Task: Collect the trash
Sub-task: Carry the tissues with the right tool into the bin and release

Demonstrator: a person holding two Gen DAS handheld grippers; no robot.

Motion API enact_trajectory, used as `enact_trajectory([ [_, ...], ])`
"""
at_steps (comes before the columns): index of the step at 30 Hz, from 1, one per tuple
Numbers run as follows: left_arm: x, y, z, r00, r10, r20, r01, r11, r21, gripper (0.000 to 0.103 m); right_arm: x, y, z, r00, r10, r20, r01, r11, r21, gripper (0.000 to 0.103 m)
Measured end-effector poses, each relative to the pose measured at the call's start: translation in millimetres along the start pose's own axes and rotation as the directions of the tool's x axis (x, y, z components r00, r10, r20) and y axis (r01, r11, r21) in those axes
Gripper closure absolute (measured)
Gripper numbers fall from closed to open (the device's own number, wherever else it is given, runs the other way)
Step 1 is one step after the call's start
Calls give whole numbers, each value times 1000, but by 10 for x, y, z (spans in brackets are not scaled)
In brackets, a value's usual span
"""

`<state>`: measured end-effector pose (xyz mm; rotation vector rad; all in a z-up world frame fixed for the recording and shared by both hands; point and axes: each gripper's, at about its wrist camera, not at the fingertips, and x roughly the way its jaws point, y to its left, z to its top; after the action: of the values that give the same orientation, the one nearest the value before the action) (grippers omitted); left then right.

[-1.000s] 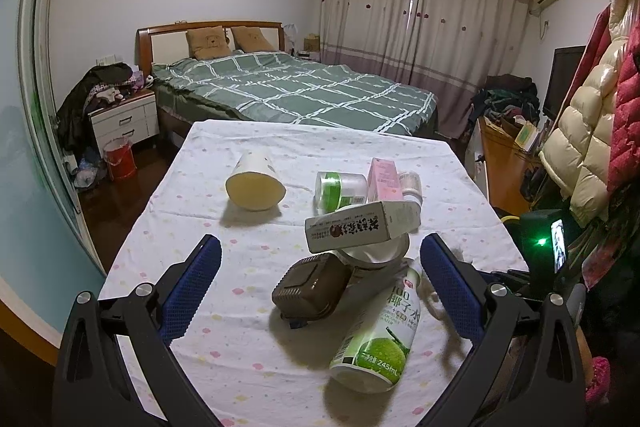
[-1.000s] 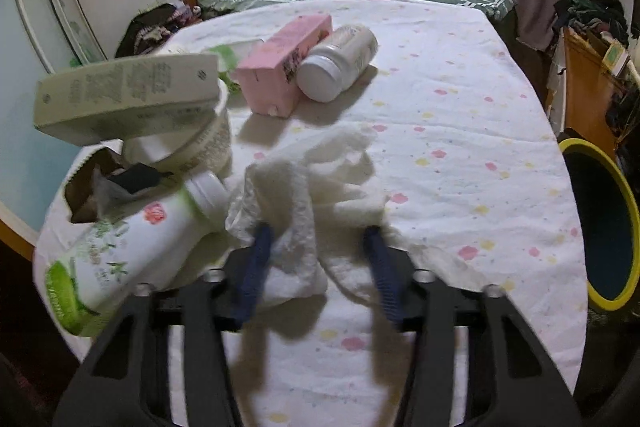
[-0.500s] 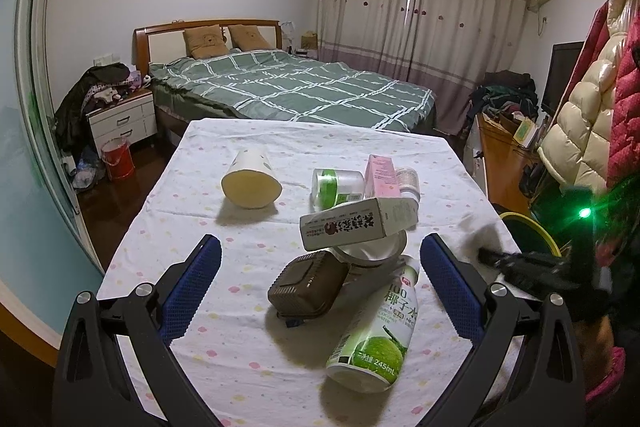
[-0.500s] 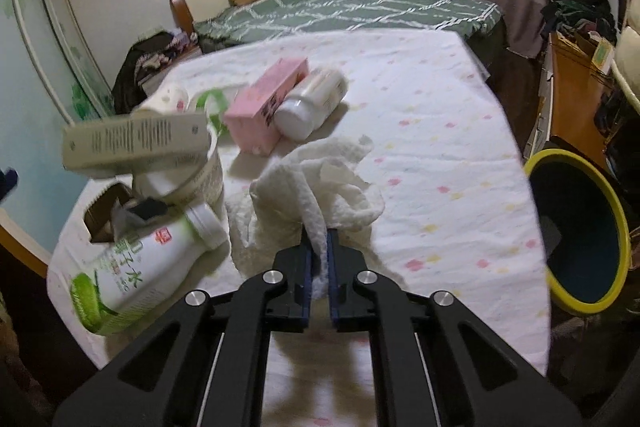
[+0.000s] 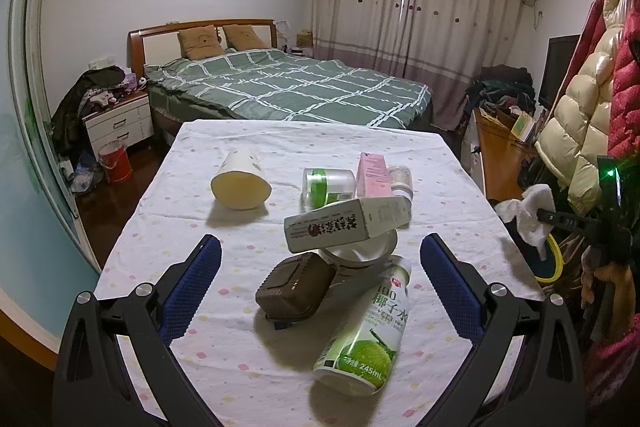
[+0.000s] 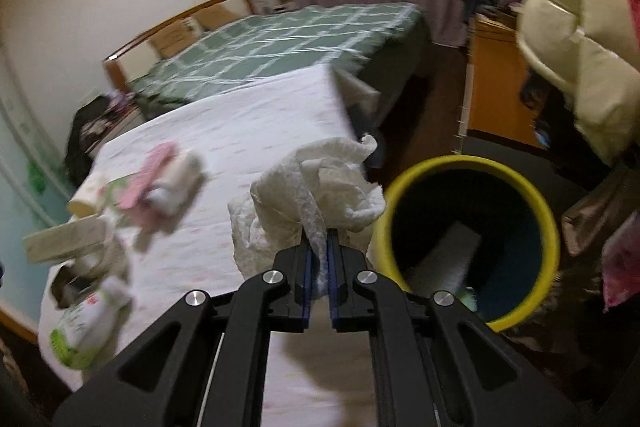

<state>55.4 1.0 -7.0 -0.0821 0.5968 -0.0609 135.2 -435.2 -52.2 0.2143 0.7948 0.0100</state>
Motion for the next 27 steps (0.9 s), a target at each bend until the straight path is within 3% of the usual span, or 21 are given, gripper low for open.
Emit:
enact_trajectory([
  [11,121,-245,75,1000,-15,-6,16,999,42,5,471,-812,33,984,-166,-68,172,980,96,96],
  [19,197,-406,133,1000,-20,-17,21,997,68,5,845,-1111,27,970,-197,-142,215,968,126,95],
  [21,218,-433,144,1000,-22,-21,23,997,72,5,881,-1148,21,970,-193,-149,214,968,135,86],
  [23,231,-451,152,999,-23,-23,25,997,76,5,880,-1149,21,971,-187,-146,207,968,140,64],
  [27,259,-466,149,999,-28,-31,31,996,80,5,841,-1166,22,973,-188,-135,207,968,144,62],
])
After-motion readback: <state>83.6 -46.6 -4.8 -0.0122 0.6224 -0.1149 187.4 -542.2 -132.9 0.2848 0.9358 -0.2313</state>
